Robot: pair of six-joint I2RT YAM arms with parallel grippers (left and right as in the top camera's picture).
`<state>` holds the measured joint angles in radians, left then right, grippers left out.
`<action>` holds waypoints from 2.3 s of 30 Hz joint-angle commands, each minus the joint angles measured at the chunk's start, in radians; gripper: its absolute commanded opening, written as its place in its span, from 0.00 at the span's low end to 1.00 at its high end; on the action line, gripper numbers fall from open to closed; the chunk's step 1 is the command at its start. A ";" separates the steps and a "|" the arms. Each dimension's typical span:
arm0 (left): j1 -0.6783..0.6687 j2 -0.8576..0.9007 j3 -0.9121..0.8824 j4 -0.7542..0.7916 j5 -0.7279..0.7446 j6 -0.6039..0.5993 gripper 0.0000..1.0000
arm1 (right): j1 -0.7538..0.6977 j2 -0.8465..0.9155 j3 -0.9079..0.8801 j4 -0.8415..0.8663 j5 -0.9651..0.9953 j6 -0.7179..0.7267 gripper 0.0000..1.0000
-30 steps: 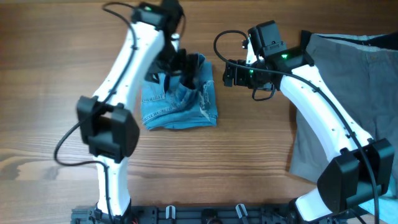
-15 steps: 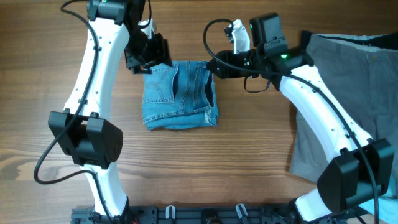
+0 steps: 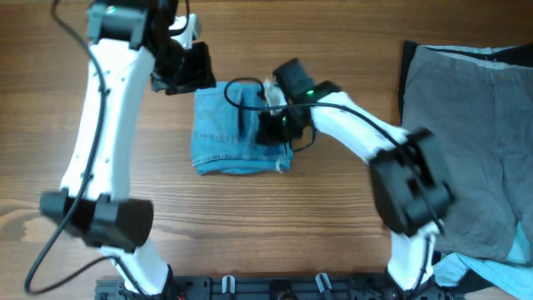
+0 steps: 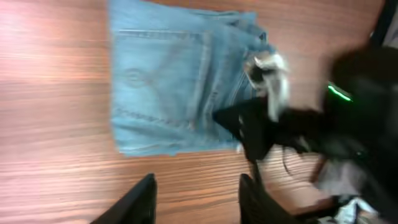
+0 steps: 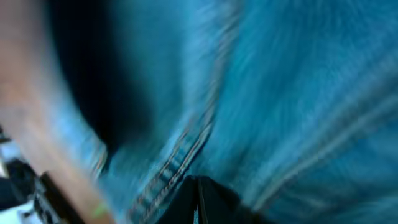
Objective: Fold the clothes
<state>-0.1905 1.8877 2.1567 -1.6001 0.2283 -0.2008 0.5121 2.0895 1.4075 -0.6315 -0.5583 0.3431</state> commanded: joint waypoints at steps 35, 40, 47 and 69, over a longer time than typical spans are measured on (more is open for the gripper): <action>0.145 0.275 -0.534 0.413 0.230 0.275 1.00 | -0.082 -0.483 -0.020 -0.195 0.119 0.074 0.05; 0.135 0.287 -0.626 0.515 0.307 0.271 0.97 | -0.082 -0.483 -0.020 -0.198 0.141 0.072 0.05; 0.098 0.288 -0.766 0.665 0.457 0.272 0.04 | -0.082 -0.483 -0.020 -0.197 0.145 0.072 0.05; 0.669 0.188 -0.496 0.960 0.305 -0.180 0.04 | -0.082 -0.483 -0.020 -0.213 0.278 0.074 0.06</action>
<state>0.4400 2.0464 1.6604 -0.6609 0.6334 -0.2367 0.4274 1.6138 1.3891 -0.8425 -0.3309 0.4252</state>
